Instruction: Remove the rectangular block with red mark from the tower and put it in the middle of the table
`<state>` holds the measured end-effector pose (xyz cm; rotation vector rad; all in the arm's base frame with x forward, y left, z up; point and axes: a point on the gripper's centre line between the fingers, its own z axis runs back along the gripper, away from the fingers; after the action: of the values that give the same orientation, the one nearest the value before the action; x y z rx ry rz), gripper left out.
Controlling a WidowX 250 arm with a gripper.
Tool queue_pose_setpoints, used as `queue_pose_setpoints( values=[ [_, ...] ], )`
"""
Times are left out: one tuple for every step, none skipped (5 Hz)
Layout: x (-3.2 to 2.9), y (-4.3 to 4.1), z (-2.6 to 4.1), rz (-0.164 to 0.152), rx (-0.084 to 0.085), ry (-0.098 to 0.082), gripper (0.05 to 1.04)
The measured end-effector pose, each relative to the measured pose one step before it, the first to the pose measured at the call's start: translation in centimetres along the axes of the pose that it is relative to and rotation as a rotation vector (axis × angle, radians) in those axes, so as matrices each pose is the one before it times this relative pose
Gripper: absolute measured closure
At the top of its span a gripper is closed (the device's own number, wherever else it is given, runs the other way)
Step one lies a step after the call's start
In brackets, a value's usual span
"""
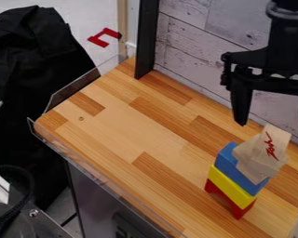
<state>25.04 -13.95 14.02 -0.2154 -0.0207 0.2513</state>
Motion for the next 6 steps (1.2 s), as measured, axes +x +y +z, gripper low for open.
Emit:
queue_pose_setpoints(
  values=[
    [-0.217, 0.301, -0.703, 0.0054, 0.0167, 0.0233, 0.083],
    [0.236, 0.029, -0.797, -0.0076, 0.0447, 0.0405, 0.083],
    [0.154, -0.312, 0.330, -0.0185, 0.0192, 0.0076, 0.083],
    [-0.183, -0.564, 0.236, -0.0233, 0.0093, -0.0074, 0.082],
    [-0.045, -0.318, -0.051, -0.0142, -0.0034, -0.0070, 0.083],
    [0.078, -0.177, -1.187, -0.0127, 0.0273, 0.0397, 0.083]
  ],
)
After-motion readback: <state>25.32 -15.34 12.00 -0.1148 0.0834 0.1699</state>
